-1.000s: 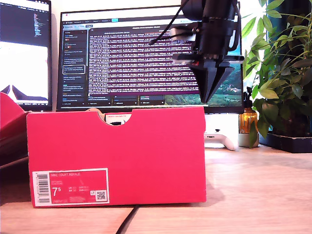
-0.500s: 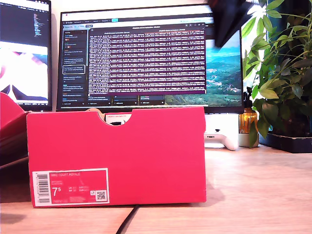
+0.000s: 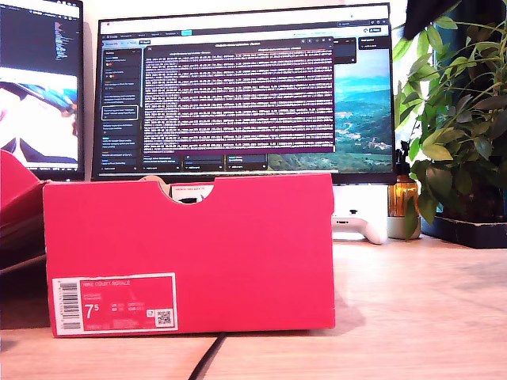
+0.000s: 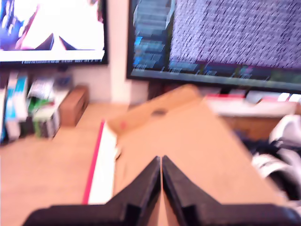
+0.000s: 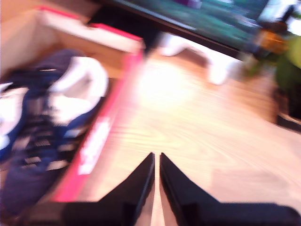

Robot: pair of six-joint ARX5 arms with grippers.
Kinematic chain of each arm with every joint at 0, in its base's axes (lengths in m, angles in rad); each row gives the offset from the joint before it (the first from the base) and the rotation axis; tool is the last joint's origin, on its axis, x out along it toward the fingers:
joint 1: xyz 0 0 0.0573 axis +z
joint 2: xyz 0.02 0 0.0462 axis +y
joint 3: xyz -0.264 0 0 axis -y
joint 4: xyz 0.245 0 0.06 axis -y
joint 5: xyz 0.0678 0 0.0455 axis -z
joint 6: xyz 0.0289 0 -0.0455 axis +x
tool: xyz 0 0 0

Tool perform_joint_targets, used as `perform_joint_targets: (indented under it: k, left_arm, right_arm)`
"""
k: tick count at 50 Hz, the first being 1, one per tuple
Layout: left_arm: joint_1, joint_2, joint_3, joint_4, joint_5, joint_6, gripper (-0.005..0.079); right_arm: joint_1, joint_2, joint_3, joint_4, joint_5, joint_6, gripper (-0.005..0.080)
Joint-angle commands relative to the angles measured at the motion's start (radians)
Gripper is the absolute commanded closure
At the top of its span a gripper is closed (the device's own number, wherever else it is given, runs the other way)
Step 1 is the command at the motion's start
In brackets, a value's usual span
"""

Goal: Pack the blue shoes by picking the first shoe and placing it inside the red shoebox, left side, then picking and rotating the second shoe and placing it in the shoebox

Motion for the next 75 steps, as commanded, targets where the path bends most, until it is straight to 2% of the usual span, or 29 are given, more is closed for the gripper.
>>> perform_joint_targets:
  k: [1,10,19,27,34,39,46,55,67,75]
  left_arm:
    - [0.032,0.005,-0.019,0.023,0.031,0.004,0.0763]
    - [0.108,0.023,-0.032,0.044,0.094,0.004,0.0763]
    - [0.133,0.031,-0.032,0.045,0.137,0.003,0.0763]
    - [0.133,0.031,-0.032,0.042,0.135,0.007,0.0763]
    - [0.133,0.031,-0.033,0.043,0.122,0.024,0.0763]
    - [0.133,0.03,-0.033,0.044,0.12,0.031,0.0763]
    - [0.133,0.028,-0.033,0.044,0.095,0.05,0.0763]
    - [0.133,0.018,-0.034,0.045,0.07,0.058,0.0763]
    - [0.132,-0.048,-0.043,0.035,0.066,0.057,0.0763]
    - [0.132,-0.113,-0.086,0.01,0.048,0.056,0.0763]
  right_arm:
    - [-0.023,-0.047,-0.053,0.025,0.029,0.016,0.0753]
    - [-0.119,-0.154,-0.16,0.085,0.072,0.008,0.0753]
    - [-0.283,-0.228,-0.265,0.179,0.064,-0.031,0.0753]
    - [-0.43,-0.272,-0.345,0.291,-0.062,-0.059,0.0753]
    - [-0.509,-0.304,-0.419,0.373,-0.17,-0.063,0.0753]
    - [-0.53,-0.348,-0.48,0.445,-0.228,-0.05,0.0753]
    - [-0.53,-0.449,-0.56,0.553,-0.248,-0.05,0.0753]
    - [-0.531,-0.568,-0.645,0.578,-0.248,-0.059,0.0753]
    - [-0.531,-0.682,-0.775,0.717,-0.282,-0.023,0.0753]
    - [-0.519,-0.742,-0.845,0.73,-0.292,0.012,0.0753]
